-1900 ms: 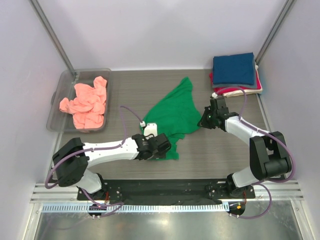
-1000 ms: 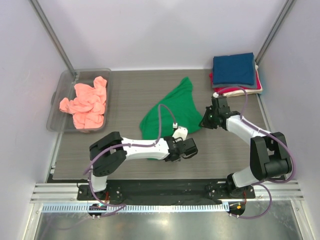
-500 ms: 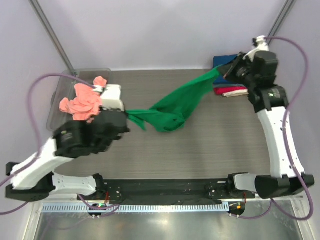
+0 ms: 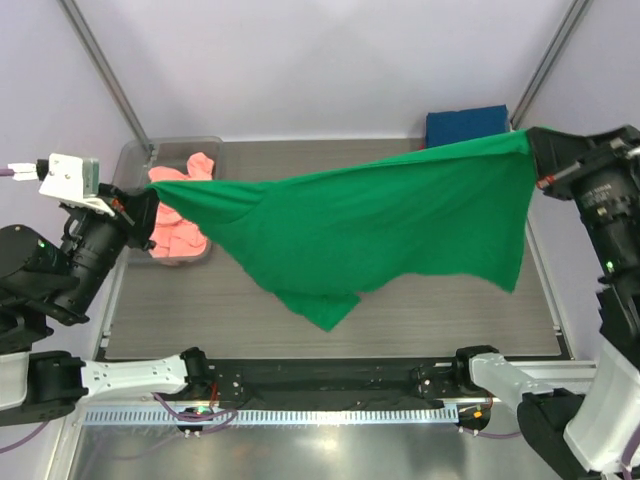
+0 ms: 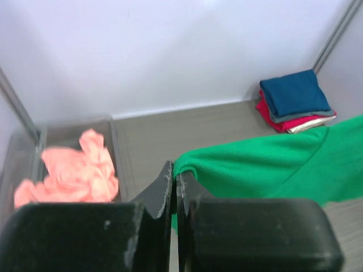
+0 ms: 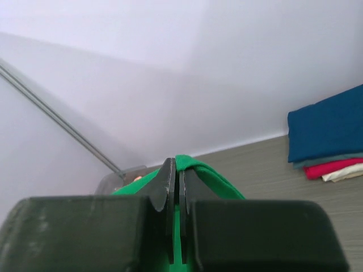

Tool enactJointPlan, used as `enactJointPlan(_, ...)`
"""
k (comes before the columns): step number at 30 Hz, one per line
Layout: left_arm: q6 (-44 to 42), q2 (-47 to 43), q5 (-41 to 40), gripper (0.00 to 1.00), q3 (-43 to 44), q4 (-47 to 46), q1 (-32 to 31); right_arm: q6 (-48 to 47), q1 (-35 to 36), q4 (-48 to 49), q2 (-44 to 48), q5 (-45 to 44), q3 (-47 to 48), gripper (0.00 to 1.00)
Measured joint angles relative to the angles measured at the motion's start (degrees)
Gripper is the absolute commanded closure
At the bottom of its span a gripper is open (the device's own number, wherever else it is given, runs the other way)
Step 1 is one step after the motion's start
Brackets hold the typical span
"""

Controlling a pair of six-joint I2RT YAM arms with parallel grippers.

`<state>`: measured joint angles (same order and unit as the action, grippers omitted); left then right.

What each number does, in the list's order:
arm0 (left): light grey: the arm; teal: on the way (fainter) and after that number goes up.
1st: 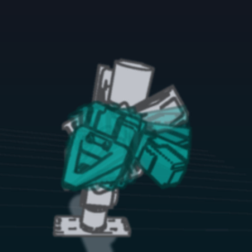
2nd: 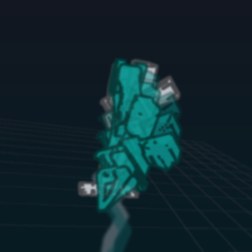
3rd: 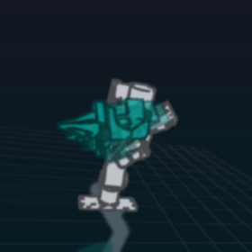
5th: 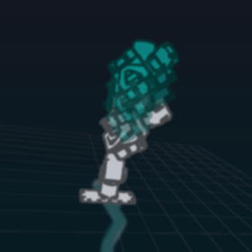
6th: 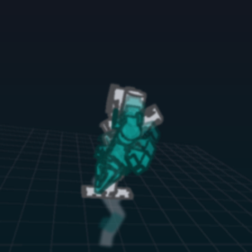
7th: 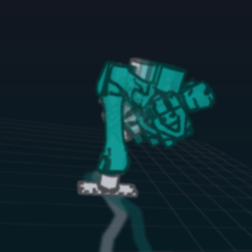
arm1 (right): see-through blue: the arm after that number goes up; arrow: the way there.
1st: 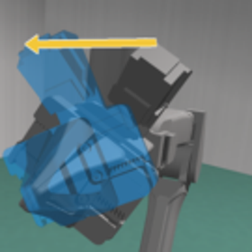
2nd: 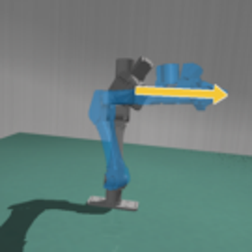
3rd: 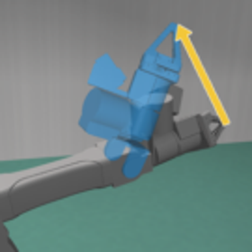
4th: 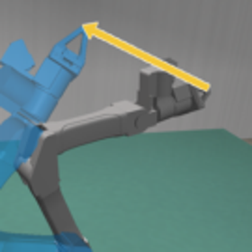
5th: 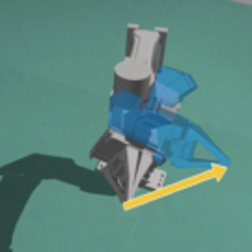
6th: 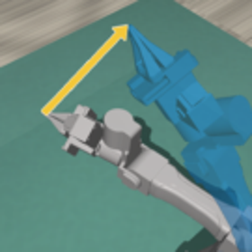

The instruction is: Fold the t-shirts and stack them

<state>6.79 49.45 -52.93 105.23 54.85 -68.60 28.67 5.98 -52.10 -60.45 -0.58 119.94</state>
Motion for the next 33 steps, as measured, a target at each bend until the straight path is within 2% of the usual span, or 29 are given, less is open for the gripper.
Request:
enactJointPlan(6,-15.4,2.9,5.0,1.0,-1.0,-10.1,0.0,-0.3,0.0,-1.9,0.7,-3.1,1.4,0.99)
enactJointPlan(11,-23.5,14.2,7.1,1.0,3.8,-16.1,1.9,-1.7,0.0,-1.9,-10.3,-4.9,2.2,0.99)
enactJointPlan(14,-23.8,20.3,14.8,1.0,3.7,-17.4,12.0,-2.7,-0.1,-0.5,-20.1,-6.6,1.5,0.99)
enactJointPlan(19,-18.1,34.4,32.8,1.0,-1.5,-19.9,39.3,-3.2,-1.4,1.7,-41.4,-8.5,-0.6,0.98)
enactJointPlan(20,-16.2,38.9,35.8,0.99,-0.2,-19.6,43.7,-3.2,-1.8,1.9,-45.4,-8.5,-0.6,0.83)
enactJointPlan(21,-14.9,43.0,37.6,0.9,1.6,-19.5,46.7,-3.1,-2.2,2.0,-49.3,-8.5,-0.6,0.55)
enactJointPlan(22,-12.6,50.4,40.1,0.57,6.7,-17.3,50.6,-2.8,-2.7,1.7,-53.0,-7.9,-0.4,0.19)
enactJointPlan(23,-10.9,56.6,41.6,0.47,13.2,-14.7,52.9,-2.8,-3.2,0.2,-57.5,-6.5,1.4,0.03)
enactJointPlan(24,-8.3,64.5,43.2,0.37,22.4,-12.4,54.7,-3.1,-3.4,-0.5,-61.0,-5.4,3.3,0.0)
enactJointPlan(25,-6.0,72.4,44.2,0.2,31.6,-10.3,55.7,-3.3,-3.6,-1.0,-63.7,-4.4,4.8,0.01)
enactJointPlan(26,-3.7,77.7,44.7,0.14,38.2,-8.0,57.3,-3.5,-3.8,-1.3,-65.2,-3.7,5.2,0.0)
enactJointPlan(27,-2.3,80.6,44.9,0.03,41.1,-6.4,57.7,-3.6,-3.9,-2.1,-65.4,-3.2,5.2,0.0)
enactJointPlan(29,-0.2,80.7,45.0,0.0,38.4,-4.7,57.0,-3.9,-3.7,-2.1,-63.2,-2.4,3.8,0.0)
enactJointPlan(31,1.4,74.8,44.6,0.0,27.6,-5.7,54.5,-4.2,-3.4,-0.5,-57.8,-1.6,-0.3,0.0)
enactJointPlan(33,3.0,67.6,44.6,0.0,17.8,-6.5,51.1,-4.3,-2.9,2.5,-48.0,0.1,-9.0,0.0)
